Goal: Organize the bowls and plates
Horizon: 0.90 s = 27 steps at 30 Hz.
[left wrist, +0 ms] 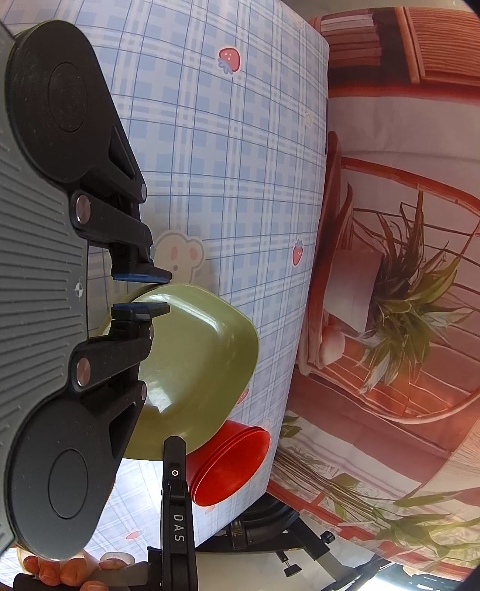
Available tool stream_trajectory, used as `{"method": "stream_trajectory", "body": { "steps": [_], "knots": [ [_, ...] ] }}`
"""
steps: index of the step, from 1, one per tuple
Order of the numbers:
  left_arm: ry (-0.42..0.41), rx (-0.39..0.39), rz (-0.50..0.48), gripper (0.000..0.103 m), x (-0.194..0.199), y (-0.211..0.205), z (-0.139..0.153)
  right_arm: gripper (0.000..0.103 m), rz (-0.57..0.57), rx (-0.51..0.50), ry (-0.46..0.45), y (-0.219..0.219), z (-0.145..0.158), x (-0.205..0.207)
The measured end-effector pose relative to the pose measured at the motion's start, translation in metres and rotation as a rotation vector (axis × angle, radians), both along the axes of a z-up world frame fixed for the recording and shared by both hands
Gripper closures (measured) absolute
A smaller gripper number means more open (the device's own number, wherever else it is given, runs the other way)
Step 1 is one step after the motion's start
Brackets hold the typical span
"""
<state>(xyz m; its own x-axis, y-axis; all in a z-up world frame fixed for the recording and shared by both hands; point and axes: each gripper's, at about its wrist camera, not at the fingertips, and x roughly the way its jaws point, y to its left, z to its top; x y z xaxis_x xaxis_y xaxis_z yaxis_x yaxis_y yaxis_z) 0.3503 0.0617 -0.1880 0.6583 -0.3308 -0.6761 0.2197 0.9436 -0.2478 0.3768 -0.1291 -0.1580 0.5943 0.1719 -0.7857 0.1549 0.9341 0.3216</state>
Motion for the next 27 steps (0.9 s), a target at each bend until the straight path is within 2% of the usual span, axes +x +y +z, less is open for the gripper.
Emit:
{"method": "stream_trajectory", "body": {
  "steps": [8,13,21,27],
  "knots": [
    [-0.075,0.013,0.015,0.092,-0.017,0.003,0.041,0.097,-0.004,0.038,-0.096,0.000,0.029,-0.012],
    [-0.107,0.012,0.004,0.092,-0.036,-0.003,0.063,0.097,0.006,0.044,-0.146,-0.005,0.045,-0.033],
    [-0.091,-0.024,-0.018,0.092,-0.074,-0.023,0.073,0.097,-0.016,0.065,-0.162,-0.027,0.052,-0.084],
    [-0.054,-0.019,-0.054,0.091,-0.103,-0.040,0.064,0.097,-0.039,0.061,-0.168,-0.040,0.049,-0.123]
  ]
}}
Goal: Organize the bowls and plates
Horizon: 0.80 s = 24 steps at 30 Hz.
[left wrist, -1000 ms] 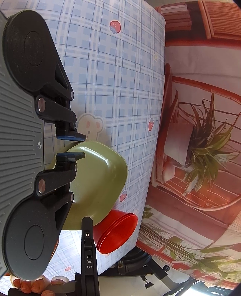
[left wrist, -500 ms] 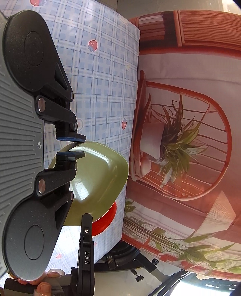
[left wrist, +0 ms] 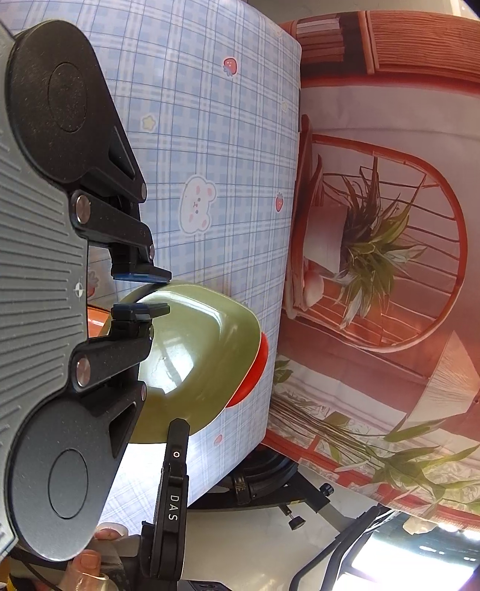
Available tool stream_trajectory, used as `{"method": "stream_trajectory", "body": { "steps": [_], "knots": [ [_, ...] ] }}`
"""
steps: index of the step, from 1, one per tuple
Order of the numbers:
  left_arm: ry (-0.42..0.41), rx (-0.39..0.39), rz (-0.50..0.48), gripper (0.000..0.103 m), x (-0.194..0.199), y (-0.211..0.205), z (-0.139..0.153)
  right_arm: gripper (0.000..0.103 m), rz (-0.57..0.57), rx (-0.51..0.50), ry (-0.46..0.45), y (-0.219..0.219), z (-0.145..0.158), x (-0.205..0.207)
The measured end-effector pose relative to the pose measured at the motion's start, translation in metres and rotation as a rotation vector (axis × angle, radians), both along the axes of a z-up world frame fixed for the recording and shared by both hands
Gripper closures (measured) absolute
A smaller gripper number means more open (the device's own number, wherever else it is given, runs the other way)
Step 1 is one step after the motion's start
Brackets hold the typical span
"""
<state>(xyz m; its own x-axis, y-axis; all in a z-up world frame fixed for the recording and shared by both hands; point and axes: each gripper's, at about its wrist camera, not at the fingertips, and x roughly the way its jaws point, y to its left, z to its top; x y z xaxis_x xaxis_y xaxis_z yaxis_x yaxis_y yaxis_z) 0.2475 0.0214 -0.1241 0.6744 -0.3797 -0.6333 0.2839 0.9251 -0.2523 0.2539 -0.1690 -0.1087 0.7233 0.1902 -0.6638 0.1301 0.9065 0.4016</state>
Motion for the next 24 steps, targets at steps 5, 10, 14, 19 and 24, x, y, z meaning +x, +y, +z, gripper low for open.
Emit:
{"method": "stream_trajectory", "body": {
  "steps": [5,10,14,19,24],
  "knots": [
    [0.041,0.007,-0.036,0.091,-0.016,-0.010,-0.011,0.097,-0.016,0.005,0.021,-0.008,-0.010,-0.026],
    [0.080,0.021,-0.063,0.091,-0.029,-0.015,-0.021,0.096,-0.025,0.013,0.041,-0.011,-0.019,-0.041],
    [0.110,0.028,-0.068,0.091,-0.033,-0.016,-0.028,0.096,-0.028,0.011,0.041,-0.010,-0.025,-0.051],
    [0.125,0.043,-0.068,0.091,-0.033,-0.018,-0.033,0.096,-0.039,0.034,0.044,-0.011,-0.031,-0.055],
    [0.133,0.052,-0.062,0.091,-0.033,-0.018,-0.036,0.096,-0.033,0.023,0.037,-0.009,-0.029,-0.055]
  ]
}}
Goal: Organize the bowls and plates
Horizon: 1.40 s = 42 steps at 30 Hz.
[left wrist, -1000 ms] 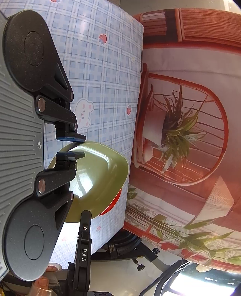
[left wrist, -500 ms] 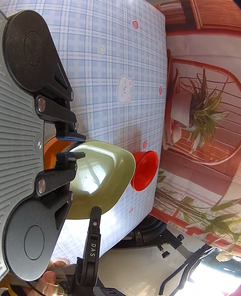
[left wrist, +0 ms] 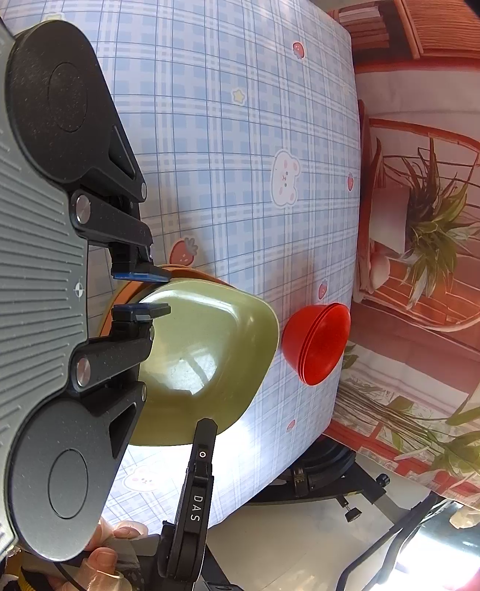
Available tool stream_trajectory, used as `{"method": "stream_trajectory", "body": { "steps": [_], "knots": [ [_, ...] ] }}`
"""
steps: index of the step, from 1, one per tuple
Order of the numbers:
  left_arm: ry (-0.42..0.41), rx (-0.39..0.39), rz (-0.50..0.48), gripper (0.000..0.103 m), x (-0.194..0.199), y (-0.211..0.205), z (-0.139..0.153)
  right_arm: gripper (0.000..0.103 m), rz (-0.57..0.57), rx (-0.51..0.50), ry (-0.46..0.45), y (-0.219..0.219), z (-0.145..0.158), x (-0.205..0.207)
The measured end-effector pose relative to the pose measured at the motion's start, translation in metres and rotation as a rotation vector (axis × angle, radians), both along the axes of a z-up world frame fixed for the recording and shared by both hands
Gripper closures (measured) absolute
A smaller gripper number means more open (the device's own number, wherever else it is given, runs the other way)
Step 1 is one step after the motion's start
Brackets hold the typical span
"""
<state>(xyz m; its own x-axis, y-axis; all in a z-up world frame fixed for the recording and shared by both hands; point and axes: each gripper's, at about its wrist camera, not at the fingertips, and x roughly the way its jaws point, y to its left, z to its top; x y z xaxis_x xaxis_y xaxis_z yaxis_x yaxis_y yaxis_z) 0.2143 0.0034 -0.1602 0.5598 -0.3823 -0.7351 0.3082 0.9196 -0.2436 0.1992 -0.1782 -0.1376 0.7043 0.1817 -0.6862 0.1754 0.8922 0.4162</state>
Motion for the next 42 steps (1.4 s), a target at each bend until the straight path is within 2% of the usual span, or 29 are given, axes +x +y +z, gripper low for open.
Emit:
{"method": "stream_trajectory", "body": {
  "steps": [32,38,40,42],
  "knots": [
    [0.017,0.024,0.011,0.091,0.0039,-0.0060,-0.0071,0.096,0.010,-0.030,-0.013,0.0016,-0.0026,-0.0001],
    [0.009,0.035,0.021,0.091,0.0049,-0.0050,-0.0070,0.093,0.007,-0.052,-0.015,0.0032,-0.0025,-0.0007],
    [0.005,0.036,0.030,0.091,0.0047,-0.0042,-0.0063,0.086,0.009,-0.074,-0.026,0.0057,-0.0002,-0.0015],
    [0.001,0.034,0.035,0.090,0.0046,-0.0031,-0.0058,0.085,0.015,-0.102,-0.037,0.0082,0.0019,-0.0021]
  ]
}}
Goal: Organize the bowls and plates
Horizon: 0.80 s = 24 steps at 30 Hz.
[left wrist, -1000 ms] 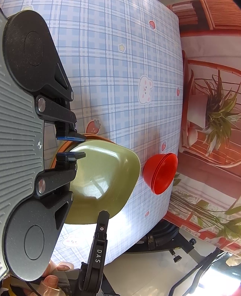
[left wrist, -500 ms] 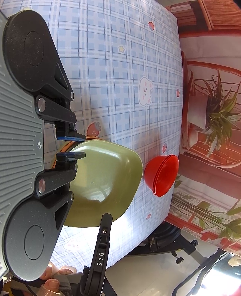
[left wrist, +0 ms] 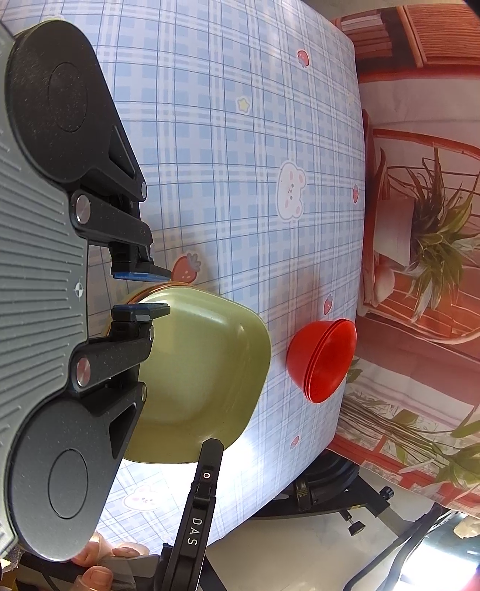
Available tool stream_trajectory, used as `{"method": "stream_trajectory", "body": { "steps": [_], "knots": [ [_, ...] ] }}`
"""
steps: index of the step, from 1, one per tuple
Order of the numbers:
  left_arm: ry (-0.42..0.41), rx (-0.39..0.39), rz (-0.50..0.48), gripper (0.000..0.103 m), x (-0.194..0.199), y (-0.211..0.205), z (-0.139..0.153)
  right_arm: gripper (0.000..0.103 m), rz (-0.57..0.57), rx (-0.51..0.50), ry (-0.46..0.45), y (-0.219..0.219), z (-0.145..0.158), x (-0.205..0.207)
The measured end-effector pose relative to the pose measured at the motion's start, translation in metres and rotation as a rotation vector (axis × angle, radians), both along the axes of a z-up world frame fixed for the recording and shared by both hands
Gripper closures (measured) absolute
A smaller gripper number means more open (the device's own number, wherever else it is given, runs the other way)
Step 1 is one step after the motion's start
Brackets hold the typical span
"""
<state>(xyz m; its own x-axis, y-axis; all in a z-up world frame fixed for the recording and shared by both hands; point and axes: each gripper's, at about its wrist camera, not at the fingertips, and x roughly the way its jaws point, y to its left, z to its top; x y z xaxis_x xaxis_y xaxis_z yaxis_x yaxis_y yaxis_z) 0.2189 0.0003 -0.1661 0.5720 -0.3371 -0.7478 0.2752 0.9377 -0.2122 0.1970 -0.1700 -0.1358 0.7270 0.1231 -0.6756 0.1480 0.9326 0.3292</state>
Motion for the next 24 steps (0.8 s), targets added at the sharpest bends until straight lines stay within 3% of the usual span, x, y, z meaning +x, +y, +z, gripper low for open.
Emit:
{"method": "stream_trajectory", "body": {
  "steps": [3,12,24],
  "knots": [
    [-0.002,0.000,0.005,0.090,0.001,0.000,0.000,0.085,-0.005,-0.018,-0.009,0.000,0.001,-0.001],
    [0.005,-0.005,0.015,0.090,0.001,0.001,-0.003,0.088,-0.058,0.084,0.002,-0.017,-0.011,-0.003],
    [0.002,-0.012,0.027,0.085,0.000,0.003,-0.002,0.088,-0.064,0.124,0.026,-0.017,-0.020,0.000]
  ]
}}
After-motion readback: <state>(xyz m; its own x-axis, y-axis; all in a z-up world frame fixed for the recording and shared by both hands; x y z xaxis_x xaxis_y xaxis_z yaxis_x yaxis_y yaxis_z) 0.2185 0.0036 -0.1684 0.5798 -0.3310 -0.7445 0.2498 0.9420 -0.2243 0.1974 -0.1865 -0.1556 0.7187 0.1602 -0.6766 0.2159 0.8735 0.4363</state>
